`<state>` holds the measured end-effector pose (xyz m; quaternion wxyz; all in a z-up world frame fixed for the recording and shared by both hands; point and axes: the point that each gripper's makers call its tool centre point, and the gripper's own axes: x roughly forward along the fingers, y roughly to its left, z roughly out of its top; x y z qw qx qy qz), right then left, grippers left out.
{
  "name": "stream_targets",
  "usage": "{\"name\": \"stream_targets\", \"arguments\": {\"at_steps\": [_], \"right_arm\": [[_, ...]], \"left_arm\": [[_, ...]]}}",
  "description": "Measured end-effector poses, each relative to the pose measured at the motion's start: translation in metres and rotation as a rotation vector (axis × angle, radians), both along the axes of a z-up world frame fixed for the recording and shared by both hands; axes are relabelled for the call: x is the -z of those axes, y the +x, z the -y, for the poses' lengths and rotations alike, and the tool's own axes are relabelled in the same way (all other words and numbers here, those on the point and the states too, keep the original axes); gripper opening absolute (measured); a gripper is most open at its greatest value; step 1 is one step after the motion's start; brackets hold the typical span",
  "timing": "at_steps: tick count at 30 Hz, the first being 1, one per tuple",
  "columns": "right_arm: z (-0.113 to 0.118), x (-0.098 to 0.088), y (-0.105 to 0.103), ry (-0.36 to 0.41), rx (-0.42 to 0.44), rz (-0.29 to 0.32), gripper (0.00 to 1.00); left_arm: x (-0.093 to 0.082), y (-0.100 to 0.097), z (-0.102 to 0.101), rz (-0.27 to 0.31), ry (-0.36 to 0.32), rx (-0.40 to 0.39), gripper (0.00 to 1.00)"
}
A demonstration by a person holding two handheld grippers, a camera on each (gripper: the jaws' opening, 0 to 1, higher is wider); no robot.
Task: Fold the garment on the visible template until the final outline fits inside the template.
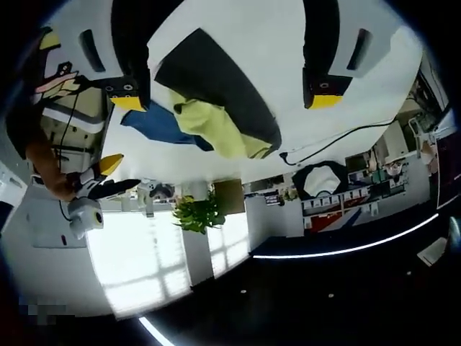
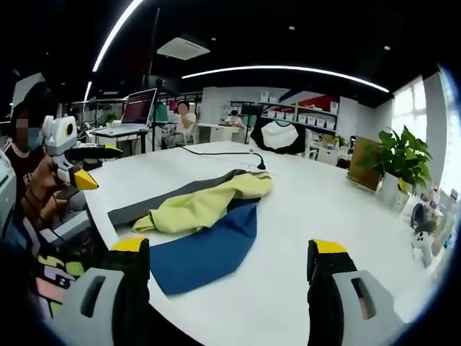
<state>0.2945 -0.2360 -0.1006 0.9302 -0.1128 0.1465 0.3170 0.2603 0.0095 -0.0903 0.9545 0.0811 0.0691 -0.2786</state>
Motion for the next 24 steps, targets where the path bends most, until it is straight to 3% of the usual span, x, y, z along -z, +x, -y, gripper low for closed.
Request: {"name": "stream_targets", "arguments": {"at_steps": [24], "right_arm": [[-0.011,0.016,-0.005,-0.028,-0.036,-0.036,0.93]], "left_arm": [[0.048,-0.004,0.032,-0.134,0.017,0.108,0.84]]}}
